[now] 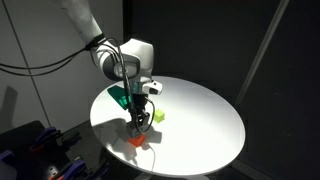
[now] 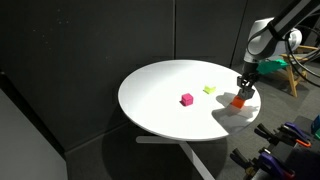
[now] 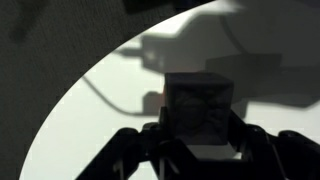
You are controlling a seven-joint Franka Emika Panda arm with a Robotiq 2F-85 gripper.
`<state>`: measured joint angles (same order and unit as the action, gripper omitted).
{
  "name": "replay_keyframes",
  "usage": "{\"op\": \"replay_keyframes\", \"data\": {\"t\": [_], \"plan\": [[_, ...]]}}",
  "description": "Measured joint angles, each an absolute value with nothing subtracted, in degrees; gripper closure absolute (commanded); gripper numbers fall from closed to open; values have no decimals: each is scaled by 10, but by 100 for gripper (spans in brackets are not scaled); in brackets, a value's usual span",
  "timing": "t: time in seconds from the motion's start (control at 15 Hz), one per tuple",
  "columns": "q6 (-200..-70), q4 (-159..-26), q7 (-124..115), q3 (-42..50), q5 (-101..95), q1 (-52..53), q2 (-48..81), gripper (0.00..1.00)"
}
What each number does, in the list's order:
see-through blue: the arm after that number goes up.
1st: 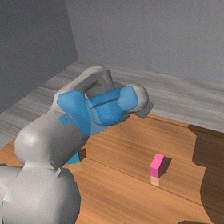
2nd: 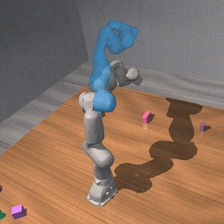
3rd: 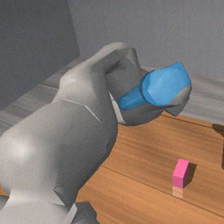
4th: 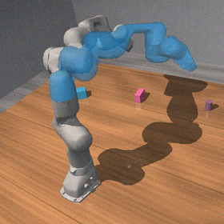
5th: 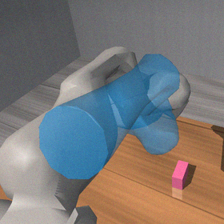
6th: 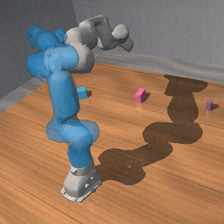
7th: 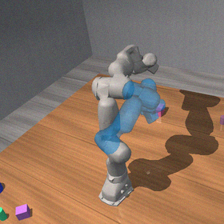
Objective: Stack the grey toy block on top of the orange toy block
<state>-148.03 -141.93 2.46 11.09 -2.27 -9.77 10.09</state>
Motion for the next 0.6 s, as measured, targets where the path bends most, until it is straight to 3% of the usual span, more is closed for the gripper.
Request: {"op": "replay_keyframes", "data": {"t": [0.6], "plan": [[-1480, -1408, 25, 111, -23, -98, 116, 69]]}}
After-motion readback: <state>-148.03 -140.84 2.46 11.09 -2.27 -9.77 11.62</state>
